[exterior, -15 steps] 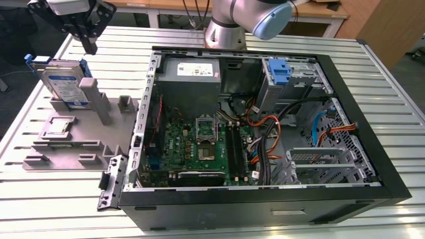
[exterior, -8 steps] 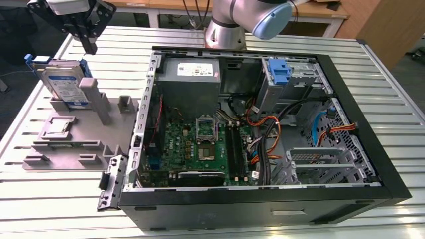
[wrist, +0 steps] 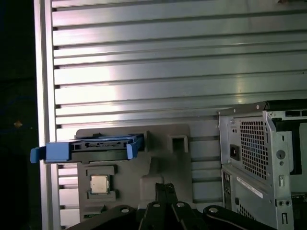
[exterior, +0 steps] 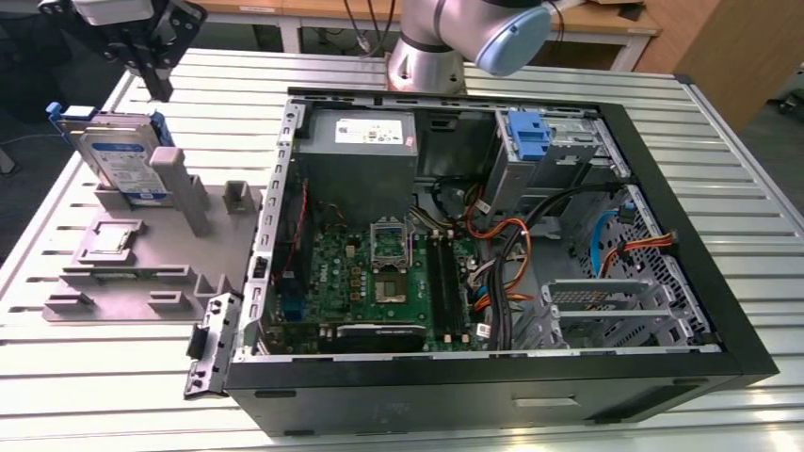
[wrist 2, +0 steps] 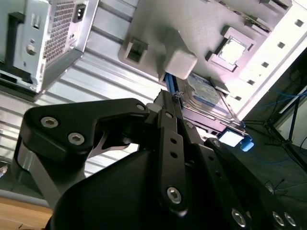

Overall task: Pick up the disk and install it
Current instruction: 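Reach for the disk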

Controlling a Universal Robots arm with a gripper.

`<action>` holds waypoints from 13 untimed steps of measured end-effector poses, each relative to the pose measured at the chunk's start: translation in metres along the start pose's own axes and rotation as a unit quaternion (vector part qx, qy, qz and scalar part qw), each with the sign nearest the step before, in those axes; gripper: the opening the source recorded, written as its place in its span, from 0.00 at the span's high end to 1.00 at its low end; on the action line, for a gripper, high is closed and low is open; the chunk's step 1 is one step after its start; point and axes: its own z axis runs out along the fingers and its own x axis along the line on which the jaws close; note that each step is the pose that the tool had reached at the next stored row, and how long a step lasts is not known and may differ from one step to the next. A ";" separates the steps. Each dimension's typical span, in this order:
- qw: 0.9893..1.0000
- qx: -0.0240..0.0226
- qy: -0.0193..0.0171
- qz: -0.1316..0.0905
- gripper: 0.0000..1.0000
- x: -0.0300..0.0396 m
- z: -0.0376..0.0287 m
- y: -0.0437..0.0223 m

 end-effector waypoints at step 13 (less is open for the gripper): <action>1.000 0.000 0.000 0.000 0.90 0.0594 0.0110 0.0040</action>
